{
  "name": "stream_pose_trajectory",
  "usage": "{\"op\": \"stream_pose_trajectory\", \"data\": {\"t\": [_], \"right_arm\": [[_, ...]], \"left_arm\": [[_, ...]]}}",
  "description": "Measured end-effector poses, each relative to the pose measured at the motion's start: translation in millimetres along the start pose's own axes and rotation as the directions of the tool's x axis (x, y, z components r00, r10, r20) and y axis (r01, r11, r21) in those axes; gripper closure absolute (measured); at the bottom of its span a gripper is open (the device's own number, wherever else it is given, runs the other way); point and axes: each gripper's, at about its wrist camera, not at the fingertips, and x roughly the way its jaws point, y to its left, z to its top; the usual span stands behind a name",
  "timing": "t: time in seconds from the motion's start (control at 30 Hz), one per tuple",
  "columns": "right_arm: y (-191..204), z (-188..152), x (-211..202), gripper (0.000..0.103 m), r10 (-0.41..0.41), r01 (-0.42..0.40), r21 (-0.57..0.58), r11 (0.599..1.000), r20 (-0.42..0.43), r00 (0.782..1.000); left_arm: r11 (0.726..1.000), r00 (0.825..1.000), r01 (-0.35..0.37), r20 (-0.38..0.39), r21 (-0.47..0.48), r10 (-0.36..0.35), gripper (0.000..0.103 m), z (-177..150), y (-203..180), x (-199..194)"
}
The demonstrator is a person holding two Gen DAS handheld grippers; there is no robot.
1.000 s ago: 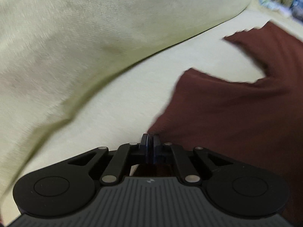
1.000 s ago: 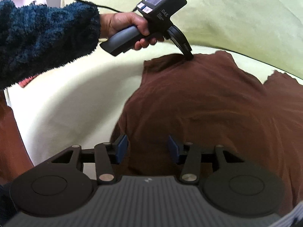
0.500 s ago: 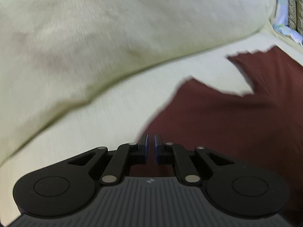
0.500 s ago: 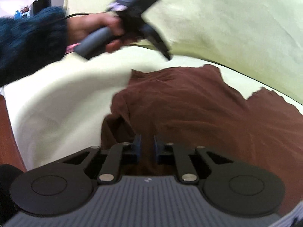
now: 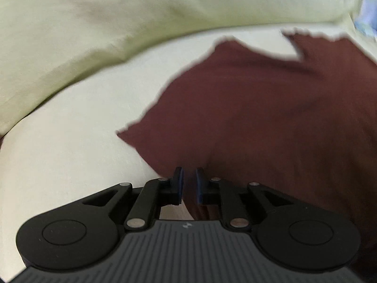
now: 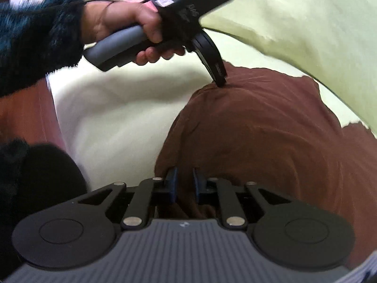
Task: Fold clothes
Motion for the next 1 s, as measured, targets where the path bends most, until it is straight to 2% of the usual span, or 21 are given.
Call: {"op": "stream_pose_trajectory", "data": {"t": [0.07, 0.13, 0.2, 0.23, 0.3, 0.37, 0.47, 0.57, 0.6, 0.63, 0.7, 0.77, 0.8, 0.83, 0.87, 0.93, 0.97, 1.0], "right_arm": [[-10.9, 8.1, -4.5, 0.089, -0.002, 0.0, 0.072, 0.997, 0.037, 0.999], [-14.6, 14.9, -2.7, 0.089, 0.001, -0.008, 0.104, 0.995, 0.072, 0.997], [-15.9, 17.7, 3.1, 0.089, 0.041, -0.051, 0.128, 0.99, 0.078, 0.996], [-12.3, 17.2, 8.2, 0.089, 0.066, -0.072, 0.13, 0.989, 0.047, 0.997], [-4.3, 11.3, 12.8, 0.089, 0.087, -0.087, 0.123, 0.989, 0.004, 0.996], [4.2, 8.0, 9.0, 0.089, 0.078, -0.08, 0.104, 0.991, 0.022, 0.997], [1.9, 12.8, 3.4, 0.091, 0.097, -0.1, 0.143, 0.985, 0.024, 0.995], [-4.8, 21.2, -1.1, 0.091, 0.107, -0.11, 0.175, 0.978, 0.028, 0.994], [-6.3, 23.1, -3.2, 0.089, 0.103, -0.108, 0.184, 0.977, 0.035, 0.994], [-7.3, 24.6, -7.7, 0.088, 0.094, -0.102, 0.189, 0.977, 0.053, 0.994], [-7.9, 24.5, -18.3, 0.088, 0.068, -0.088, 0.191, 0.978, 0.109, 0.992], [-9.2, 27.6, -21.2, 0.088, 0.046, -0.069, 0.189, 0.979, 0.123, 0.991], [-10.2, 28.3, -20.1, 0.088, 0.038, -0.059, 0.188, 0.98, 0.115, 0.993], [-11.9, 28.4, -18.0, 0.088, 0.031, -0.049, 0.188, 0.981, 0.101, 0.994], [-12.9, 27.9, -15.7, 0.088, 0.026, -0.041, 0.189, 0.981, 0.085, 0.996], [-11.7, 23.9, -12.5, 0.088, 0.024, -0.032, 0.186, 0.982, 0.043, 0.999], [-9.5, 20.3, -15.9, 0.088, 0.024, -0.03, 0.178, 0.984, 0.034, 0.999], [-7.6, 17.7, -20.5, 0.088, 0.026, -0.031, 0.169, 0.985, 0.032, 0.999]], "left_arm": [[0.997, 0.998, 0.051, 0.025, -0.059, -0.049, 0.087, 12.6, 8.1, -2.9], [0.997, 0.999, 0.048, 0.021, -0.065, -0.047, 0.087, 21.6, 8.3, 7.7], [0.999, 1.0, -0.001, -0.03, -0.045, 0.0, 0.086, 23.4, 6.9, 29.7], [0.998, 0.997, -0.047, -0.065, -0.032, 0.045, 0.086, 23.2, 7.0, 46.6], [0.992, 0.99, -0.126, -0.059, -0.018, 0.125, 0.085, 20.3, 10.2, 60.8], [0.976, 0.975, -0.216, -0.055, -0.004, 0.215, 0.091, 18.9, 18.3, 72.7], [0.978, 0.978, -0.202, -0.062, -0.055, 0.198, 0.092, 32.6, 34.6, 76.3], [0.966, 0.967, -0.253, -0.026, -0.045, 0.252, 0.093, 44.2, 31.9, 63.6], [0.972, 0.973, -0.229, 0.001, -0.047, 0.23, 0.093, 46.8, 28.7, 53.9], [0.983, 0.984, -0.175, 0.02, -0.057, 0.176, 0.092, 47.9, 24.1, 43.4], [0.992, 0.994, -0.105, 0.032, -0.062, 0.107, 0.092, 46.3, 15.2, 34.2], [0.997, 0.999, -0.044, 0.022, -0.061, 0.045, 0.09, 41.6, 6.5, 34.1], [0.998, 1.0, -0.018, 0.009, -0.058, 0.018, 0.085, 37.8, 2.6, 37.9], [0.999, 1.0, -0.023, -0.016, -0.048, 0.022, 0.083, 32.2, -0.3, 47.3], [0.998, 0.998, -0.049, -0.031, -0.04, 0.048, 0.083, 27.6, -0.7, 54.2], [0.994, 0.994, -0.105, -0.024, -0.035, 0.104, 0.072, 21.4, 3.1, 61.1], [0.984, 0.985, -0.173, -0.035, -0.044, 0.171, 0.073, 21.8, 11.0, 65.9], [0.971, 0.972, -0.232, -0.058, -0.049, 0.23, 0.078, 23.7, 16.5, 69.2]]}}
